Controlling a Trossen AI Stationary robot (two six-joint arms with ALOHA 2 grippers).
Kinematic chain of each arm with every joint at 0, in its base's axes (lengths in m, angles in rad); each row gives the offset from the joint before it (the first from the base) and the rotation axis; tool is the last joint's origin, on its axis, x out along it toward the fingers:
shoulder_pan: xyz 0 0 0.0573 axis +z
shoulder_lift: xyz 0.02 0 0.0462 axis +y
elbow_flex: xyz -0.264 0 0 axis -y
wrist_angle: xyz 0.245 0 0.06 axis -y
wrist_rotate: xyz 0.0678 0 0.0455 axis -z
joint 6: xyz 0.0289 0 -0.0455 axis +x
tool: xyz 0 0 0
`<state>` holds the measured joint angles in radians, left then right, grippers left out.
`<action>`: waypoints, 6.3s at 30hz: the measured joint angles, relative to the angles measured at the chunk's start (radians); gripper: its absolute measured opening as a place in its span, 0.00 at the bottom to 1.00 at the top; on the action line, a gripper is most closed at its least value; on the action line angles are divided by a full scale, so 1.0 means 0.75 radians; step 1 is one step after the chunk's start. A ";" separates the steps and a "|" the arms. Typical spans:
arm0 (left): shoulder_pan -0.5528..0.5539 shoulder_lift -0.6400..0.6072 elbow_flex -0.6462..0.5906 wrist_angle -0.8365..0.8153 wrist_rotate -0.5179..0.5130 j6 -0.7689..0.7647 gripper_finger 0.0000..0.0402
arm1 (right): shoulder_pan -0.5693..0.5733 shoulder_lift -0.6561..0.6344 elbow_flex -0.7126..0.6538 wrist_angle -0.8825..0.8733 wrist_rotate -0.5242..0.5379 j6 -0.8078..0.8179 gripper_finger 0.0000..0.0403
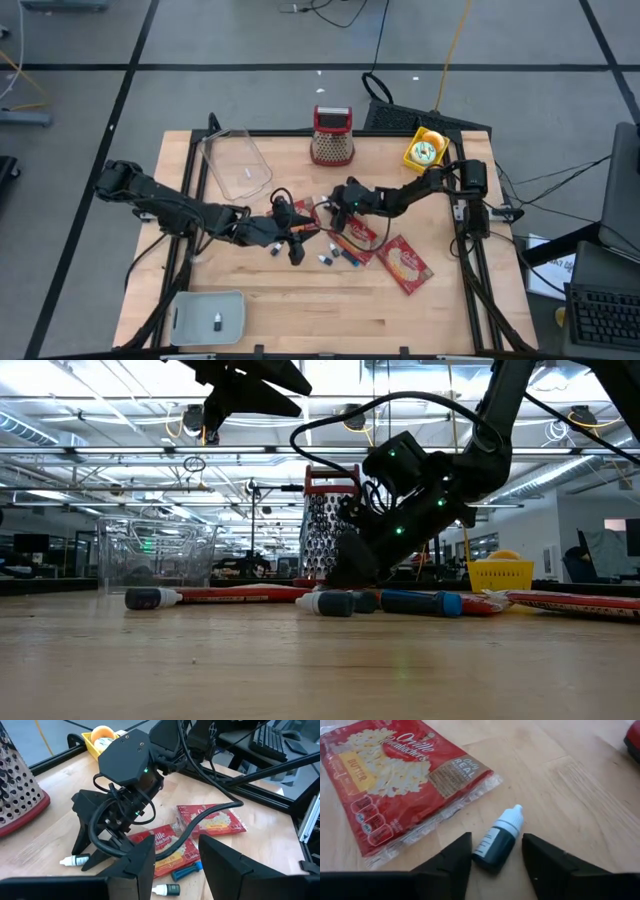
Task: Pick & Place Food Item
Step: Put the top green food coloring bottle into the gray bin, then put the blue food coloring bottle into the gray bin
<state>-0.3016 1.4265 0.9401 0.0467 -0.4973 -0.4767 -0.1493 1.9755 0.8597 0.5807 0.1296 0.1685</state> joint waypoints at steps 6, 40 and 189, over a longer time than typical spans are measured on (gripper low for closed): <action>0.000 0.000 0.000 0.001 -0.001 0.002 0.38 | 0.000 -0.008 -0.001 -0.006 -0.003 -0.035 0.19; 0.115 0.284 0.001 0.602 0.223 0.395 0.63 | 0.222 -0.876 -0.170 -0.278 -0.490 -0.122 0.14; 0.157 -0.105 -0.443 0.746 0.528 0.304 0.46 | 0.744 -0.534 -0.181 -0.463 0.209 0.268 0.55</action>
<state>-0.1835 1.3479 0.6083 0.6060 -0.1014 -0.2489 0.4088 1.5753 0.7238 0.2332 0.2863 0.3695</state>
